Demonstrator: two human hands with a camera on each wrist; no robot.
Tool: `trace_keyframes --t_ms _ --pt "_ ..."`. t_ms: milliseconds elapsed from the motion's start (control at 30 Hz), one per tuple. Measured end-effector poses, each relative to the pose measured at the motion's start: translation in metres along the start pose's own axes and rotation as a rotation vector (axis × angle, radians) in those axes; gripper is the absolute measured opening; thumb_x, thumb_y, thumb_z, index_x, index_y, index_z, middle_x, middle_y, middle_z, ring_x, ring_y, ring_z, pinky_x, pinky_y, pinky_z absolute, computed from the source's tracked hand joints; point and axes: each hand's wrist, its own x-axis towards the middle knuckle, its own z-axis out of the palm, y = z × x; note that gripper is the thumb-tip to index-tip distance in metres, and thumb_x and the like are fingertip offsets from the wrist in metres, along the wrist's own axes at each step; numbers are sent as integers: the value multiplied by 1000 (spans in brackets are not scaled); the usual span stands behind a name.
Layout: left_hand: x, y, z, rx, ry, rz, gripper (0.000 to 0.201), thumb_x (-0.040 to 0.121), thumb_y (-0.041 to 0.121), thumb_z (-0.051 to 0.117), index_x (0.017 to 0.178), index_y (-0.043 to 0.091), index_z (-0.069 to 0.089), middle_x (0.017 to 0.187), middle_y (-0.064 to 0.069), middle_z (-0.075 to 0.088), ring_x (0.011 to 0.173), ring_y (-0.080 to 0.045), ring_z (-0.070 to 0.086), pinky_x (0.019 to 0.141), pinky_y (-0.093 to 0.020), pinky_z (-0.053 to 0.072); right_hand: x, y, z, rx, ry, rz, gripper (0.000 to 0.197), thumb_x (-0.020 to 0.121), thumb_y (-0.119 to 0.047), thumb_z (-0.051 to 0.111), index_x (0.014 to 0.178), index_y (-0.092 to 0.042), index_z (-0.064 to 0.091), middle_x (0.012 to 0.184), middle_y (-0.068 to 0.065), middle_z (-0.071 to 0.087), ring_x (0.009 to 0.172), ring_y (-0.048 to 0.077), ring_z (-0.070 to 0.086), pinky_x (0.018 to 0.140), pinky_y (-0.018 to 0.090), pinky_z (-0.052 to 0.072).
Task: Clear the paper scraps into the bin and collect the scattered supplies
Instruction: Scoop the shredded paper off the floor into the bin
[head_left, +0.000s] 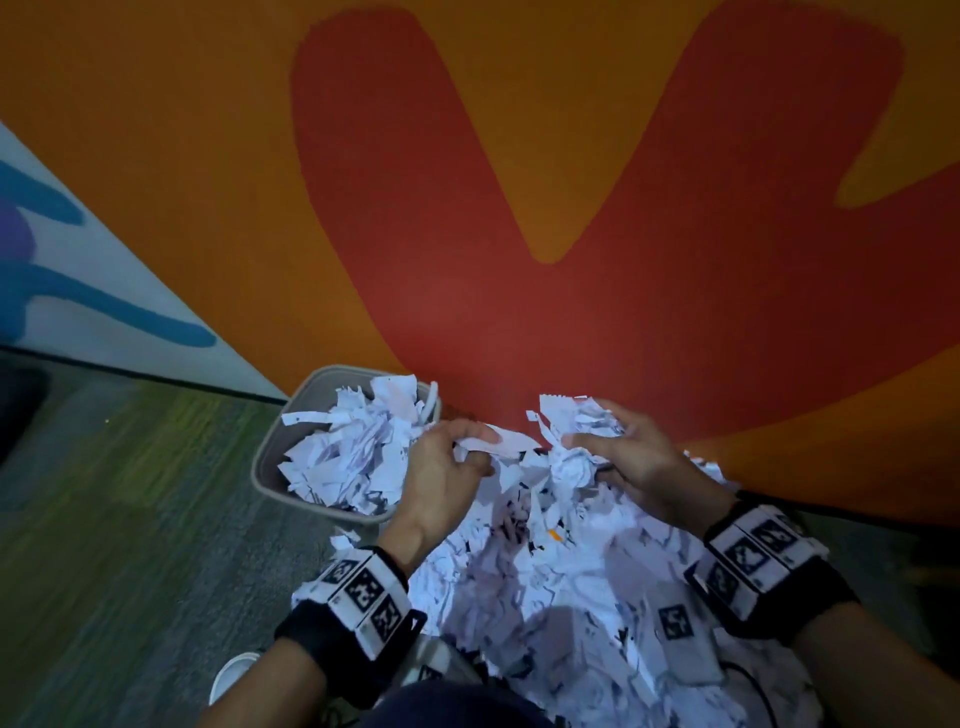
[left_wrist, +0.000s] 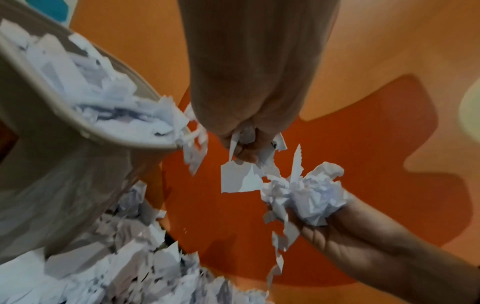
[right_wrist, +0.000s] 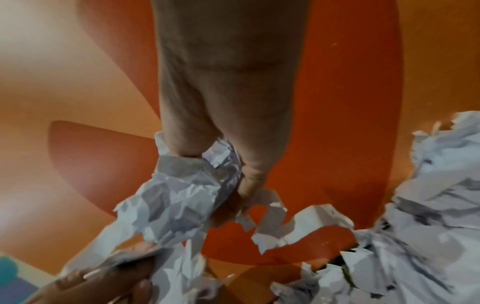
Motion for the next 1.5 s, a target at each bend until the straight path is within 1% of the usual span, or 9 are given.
trace_keyframes --t_ms 200,433,667,867,1000,1133,1233,1367,1500 --pt "3 25 -69 -5 206 46 22 92 -4 56 92 10 72 99 -8 72 62 -13 68 44 -16 44 4 -48 72 -159 -30 -103 71 80 -23 82 142 -22 48 139 -8 46 120 20 57 91 39 54" --pt "29 -10 -136 0 377 -98 19 90 1 60 88 16 71 82 -3 73 71 -20 72 68 -50 62 31 -65 187 -268 -133 -161 54 84 -10 76 133 -23 55 128 -4 53 102 26 67 79 43 60" --pt "25 -22 -168 28 153 -144 35 90 -7 54 119 9 63 101 -1 69 77 -9 65 62 -19 56 45 -56 225 -535 -322 -133 83 79 -17 82 149 -29 39 131 2 53 102 20 64 79 39 61" --pt "26 -33 -193 135 123 -149 47 96 3 56 141 12 50 131 -9 58 87 -21 69 72 -36 63 46 -66 207 -569 -196 -182 44 87 -15 74 129 -24 62 123 2 57 85 24 72 71 37 62" --pt "28 -35 -192 326 -53 -15 54 95 25 63 146 25 44 152 -7 44 128 -27 54 102 -50 50 53 -66 185 -702 -47 -309 27 88 -17 71 114 -19 70 113 1 69 96 17 68 89 41 57" --pt "41 -47 -179 587 -283 0 77 87 41 72 153 37 31 165 -1 13 147 -27 27 116 -46 27 58 -51 173 -892 -59 -241 35 86 -18 71 121 -18 66 106 1 68 85 16 67 77 37 59" --pt "57 -65 -169 752 -394 -44 88 84 43 75 155 39 24 167 -3 0 151 -29 16 120 -47 26 63 -34 184 -1066 -208 -320 53 82 -33 75 129 -16 60 122 5 57 107 20 55 89 37 51" --pt "75 -85 -158 814 -398 -94 84 82 36 79 152 30 35 159 -10 25 144 -33 29 117 -42 31 74 -24 210 -1342 -334 -355 28 82 -35 73 91 -15 56 107 8 56 102 24 51 74 31 38" --pt "90 -102 -152 914 -446 -147 66 83 37 77 141 28 49 137 -12 48 127 -31 49 103 -41 45 88 -22 235 -1492 -435 -231 24 85 -20 71 100 -9 55 113 13 59 100 28 59 70 31 41"
